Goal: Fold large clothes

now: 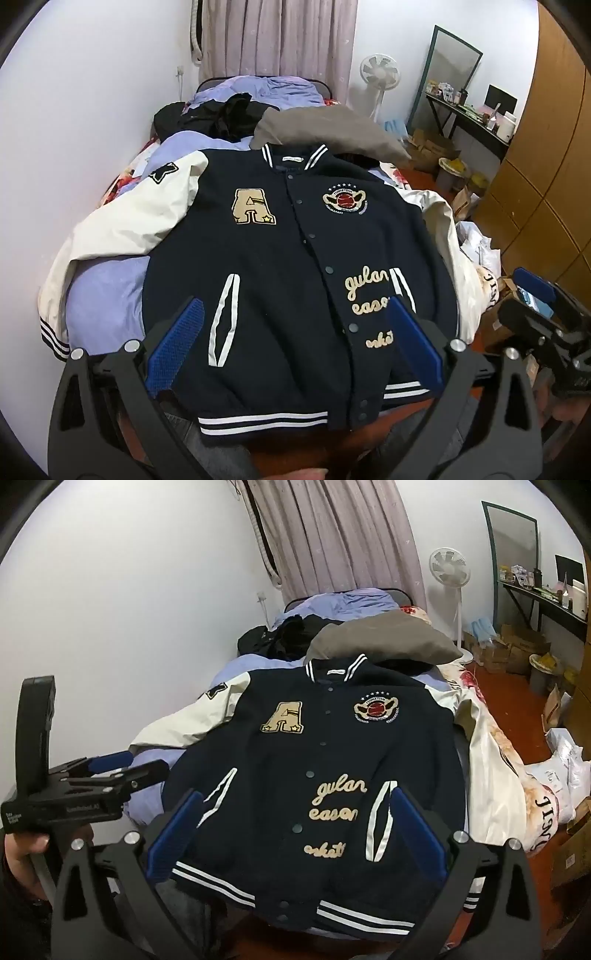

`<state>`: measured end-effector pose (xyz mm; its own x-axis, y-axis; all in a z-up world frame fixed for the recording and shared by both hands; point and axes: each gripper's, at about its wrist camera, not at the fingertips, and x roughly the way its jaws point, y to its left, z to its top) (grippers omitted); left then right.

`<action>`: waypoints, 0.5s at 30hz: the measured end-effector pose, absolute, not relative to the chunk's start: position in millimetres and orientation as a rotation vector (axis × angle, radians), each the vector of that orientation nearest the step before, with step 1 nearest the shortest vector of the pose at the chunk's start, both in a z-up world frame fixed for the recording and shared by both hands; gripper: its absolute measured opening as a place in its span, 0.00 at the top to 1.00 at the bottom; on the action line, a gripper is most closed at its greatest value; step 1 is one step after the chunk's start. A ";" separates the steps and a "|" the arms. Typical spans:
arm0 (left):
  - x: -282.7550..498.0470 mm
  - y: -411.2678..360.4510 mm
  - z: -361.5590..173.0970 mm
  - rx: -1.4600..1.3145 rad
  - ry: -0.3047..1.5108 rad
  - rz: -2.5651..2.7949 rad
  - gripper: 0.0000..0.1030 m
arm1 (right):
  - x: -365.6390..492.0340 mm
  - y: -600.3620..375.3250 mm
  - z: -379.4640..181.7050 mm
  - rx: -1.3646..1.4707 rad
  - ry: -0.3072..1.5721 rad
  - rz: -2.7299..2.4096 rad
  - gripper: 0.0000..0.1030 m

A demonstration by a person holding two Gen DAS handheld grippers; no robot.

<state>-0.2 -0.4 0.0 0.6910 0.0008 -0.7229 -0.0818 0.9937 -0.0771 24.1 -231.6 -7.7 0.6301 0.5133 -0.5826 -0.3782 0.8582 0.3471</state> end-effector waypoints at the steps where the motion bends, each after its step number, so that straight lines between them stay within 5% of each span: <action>1: -0.5 -1.2 -0.3 -0.104 0.805 0.044 0.06 | 3.7 -187.6 0.2 0.050 0.689 0.530 0.04; 15: -10.6 -11.2 -8.0 -0.102 0.836 0.026 0.06 | 16.4 -219.8 -7.6 0.075 0.693 0.532 0.04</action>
<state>-10.6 -11.2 -8.0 0.6703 -0.0171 -0.7419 -0.0633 0.9948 -0.0801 16.4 -219.8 -7.6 0.6422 0.4904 -0.5892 -0.4419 0.8649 0.2382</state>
